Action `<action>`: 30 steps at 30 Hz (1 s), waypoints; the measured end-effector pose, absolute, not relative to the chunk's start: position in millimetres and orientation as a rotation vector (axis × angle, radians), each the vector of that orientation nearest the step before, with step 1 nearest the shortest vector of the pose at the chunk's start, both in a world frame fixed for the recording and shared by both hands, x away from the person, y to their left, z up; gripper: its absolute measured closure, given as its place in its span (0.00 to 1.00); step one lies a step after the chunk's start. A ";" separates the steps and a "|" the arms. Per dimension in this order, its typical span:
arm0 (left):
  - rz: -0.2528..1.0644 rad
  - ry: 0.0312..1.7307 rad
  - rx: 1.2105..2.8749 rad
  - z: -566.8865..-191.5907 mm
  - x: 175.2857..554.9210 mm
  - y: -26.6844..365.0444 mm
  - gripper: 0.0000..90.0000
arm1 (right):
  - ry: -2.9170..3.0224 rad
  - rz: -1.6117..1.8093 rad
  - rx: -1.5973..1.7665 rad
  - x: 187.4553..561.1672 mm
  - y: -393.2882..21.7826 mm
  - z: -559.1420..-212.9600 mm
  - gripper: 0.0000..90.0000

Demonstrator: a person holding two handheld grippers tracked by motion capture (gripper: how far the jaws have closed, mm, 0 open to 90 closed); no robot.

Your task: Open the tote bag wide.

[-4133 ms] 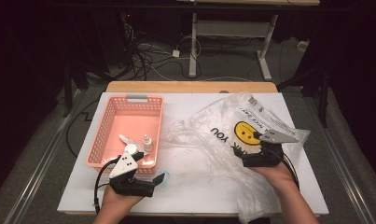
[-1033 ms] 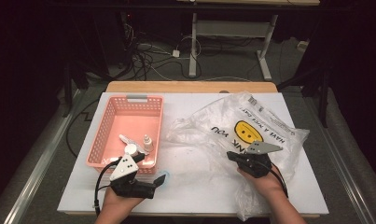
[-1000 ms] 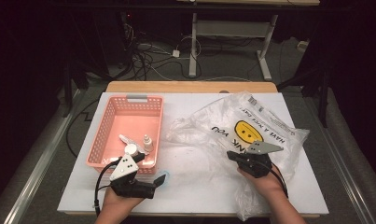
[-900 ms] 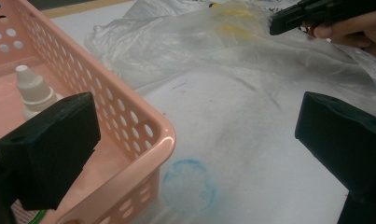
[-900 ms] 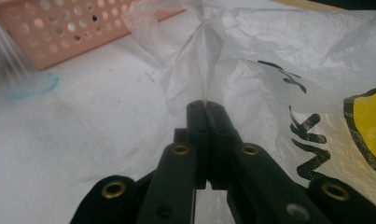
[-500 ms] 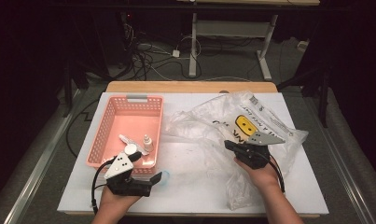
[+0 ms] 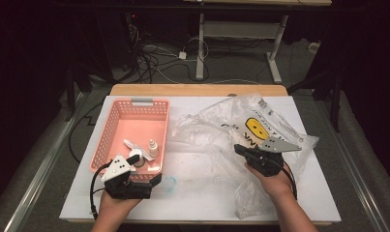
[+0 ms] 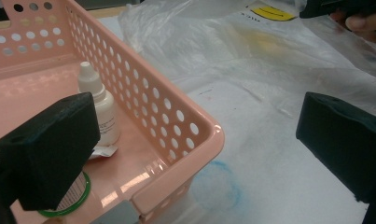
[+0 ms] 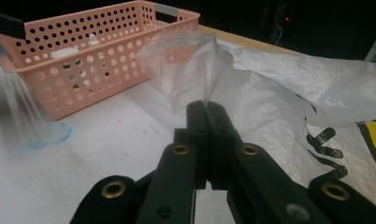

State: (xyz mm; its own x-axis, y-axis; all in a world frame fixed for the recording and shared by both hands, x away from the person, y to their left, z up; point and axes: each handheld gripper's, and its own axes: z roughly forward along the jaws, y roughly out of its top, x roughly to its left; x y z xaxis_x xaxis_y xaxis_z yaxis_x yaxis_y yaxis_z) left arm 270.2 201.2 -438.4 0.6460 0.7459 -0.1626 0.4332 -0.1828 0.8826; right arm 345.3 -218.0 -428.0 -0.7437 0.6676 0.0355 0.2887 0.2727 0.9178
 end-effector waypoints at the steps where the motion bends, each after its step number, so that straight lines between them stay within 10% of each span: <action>1: 0.375 0.947 1.817 -438.5 270.4 201.9 0.00 | 2.185 1.467 0.876 344.7 -218.6 -426.9 1.00; 30: 0.371 1.014 1.784 -436.7 276.5 226.5 0.03 | 1.983 1.569 0.847 334.3 -247.3 -389.0 1.00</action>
